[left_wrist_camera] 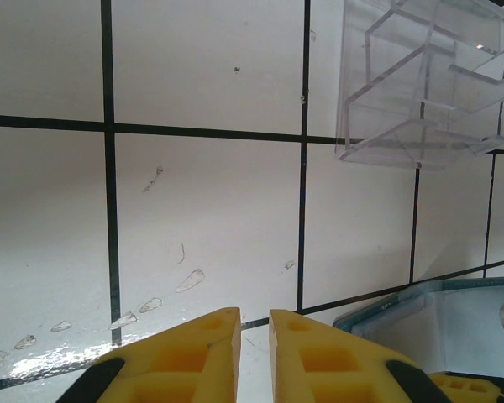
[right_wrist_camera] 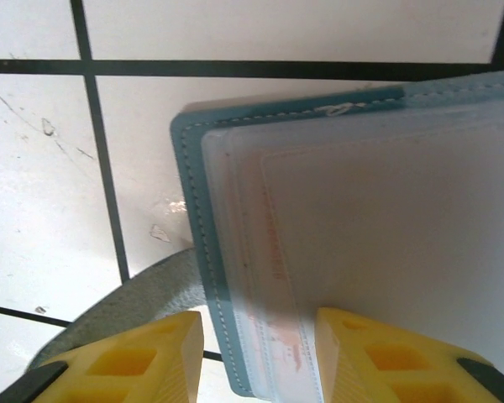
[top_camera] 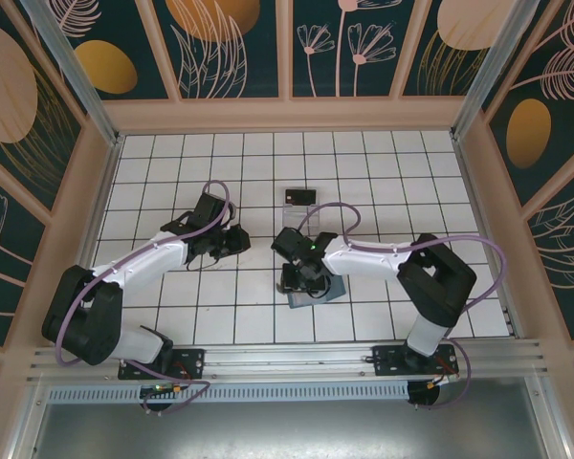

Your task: Take the credit cards out of the card holder

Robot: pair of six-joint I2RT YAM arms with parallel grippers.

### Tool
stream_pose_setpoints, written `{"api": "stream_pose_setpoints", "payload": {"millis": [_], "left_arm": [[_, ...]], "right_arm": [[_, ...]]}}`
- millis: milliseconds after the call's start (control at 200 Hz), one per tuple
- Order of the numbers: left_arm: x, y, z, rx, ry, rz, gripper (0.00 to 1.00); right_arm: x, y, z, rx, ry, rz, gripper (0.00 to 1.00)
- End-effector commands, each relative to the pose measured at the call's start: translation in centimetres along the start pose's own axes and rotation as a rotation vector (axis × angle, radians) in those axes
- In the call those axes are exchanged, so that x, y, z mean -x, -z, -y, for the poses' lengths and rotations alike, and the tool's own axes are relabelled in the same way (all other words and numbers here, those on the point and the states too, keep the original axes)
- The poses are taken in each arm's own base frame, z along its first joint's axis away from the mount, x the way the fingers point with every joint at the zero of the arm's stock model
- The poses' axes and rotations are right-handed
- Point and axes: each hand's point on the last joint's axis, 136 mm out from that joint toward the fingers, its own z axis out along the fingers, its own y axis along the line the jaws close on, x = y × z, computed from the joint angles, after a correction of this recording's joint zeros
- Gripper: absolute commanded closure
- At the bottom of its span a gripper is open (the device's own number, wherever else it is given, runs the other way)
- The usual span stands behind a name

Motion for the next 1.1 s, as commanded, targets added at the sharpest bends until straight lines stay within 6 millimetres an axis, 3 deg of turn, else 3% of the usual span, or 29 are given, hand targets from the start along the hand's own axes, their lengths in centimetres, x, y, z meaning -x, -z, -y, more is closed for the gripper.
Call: {"api": "stream_pose_setpoints", "payload": {"millis": [0,435,741,1096], "left_arm": [[0.0,-0.1,-0.2,0.006,0.009,-0.013,0.81],[0.1,-0.1,-0.2,0.009,0.010,-0.013,0.82],[0.0,-0.1,-0.2,0.009,0.006,-0.017,0.82],[0.0,-0.1,-0.2,0.007,-0.001,-0.019,0.82]], "right_arm": [[0.0,0.8,1.7,-0.043,-0.018,0.021,0.59],[0.5,1.1,5.2,-0.279,0.013,0.043,0.62],[0.6,1.0,6.0,-0.474,0.083,0.054,0.61],[1.3,2.6,6.6,-0.676,0.137,0.105,0.56]]}}
